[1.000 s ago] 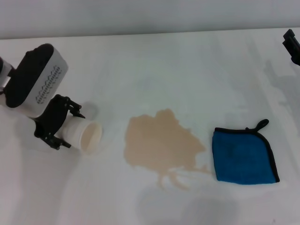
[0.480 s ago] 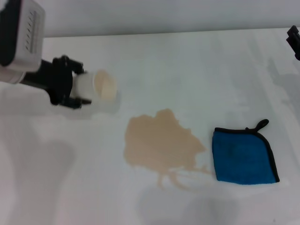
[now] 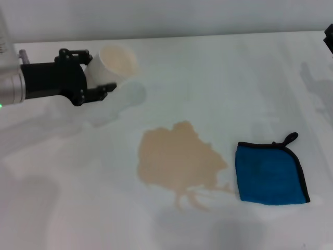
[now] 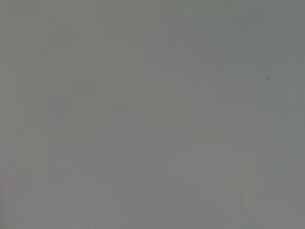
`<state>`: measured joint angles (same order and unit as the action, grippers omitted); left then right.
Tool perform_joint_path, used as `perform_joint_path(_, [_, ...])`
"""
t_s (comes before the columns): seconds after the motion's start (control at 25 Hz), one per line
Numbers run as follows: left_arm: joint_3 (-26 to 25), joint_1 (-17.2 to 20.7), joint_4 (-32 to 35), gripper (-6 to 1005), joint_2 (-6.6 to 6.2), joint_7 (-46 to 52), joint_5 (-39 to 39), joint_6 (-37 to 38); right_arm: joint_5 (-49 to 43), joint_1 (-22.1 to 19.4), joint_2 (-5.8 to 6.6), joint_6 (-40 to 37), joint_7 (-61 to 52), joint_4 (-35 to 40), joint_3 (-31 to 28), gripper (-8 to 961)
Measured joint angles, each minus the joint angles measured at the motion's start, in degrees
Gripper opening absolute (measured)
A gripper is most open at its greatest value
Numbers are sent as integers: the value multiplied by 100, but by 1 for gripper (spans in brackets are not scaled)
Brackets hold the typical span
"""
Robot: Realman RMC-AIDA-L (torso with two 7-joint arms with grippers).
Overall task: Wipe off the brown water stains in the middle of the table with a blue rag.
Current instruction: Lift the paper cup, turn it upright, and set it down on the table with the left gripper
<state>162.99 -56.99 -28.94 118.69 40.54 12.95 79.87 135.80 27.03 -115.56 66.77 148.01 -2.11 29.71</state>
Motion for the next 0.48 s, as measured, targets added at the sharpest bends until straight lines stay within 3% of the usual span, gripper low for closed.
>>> perform_joint_path(0.48, [-5,1569,1438,615,12,-872,2569,-100,-11,-60,8,6,-58,310,62,847])
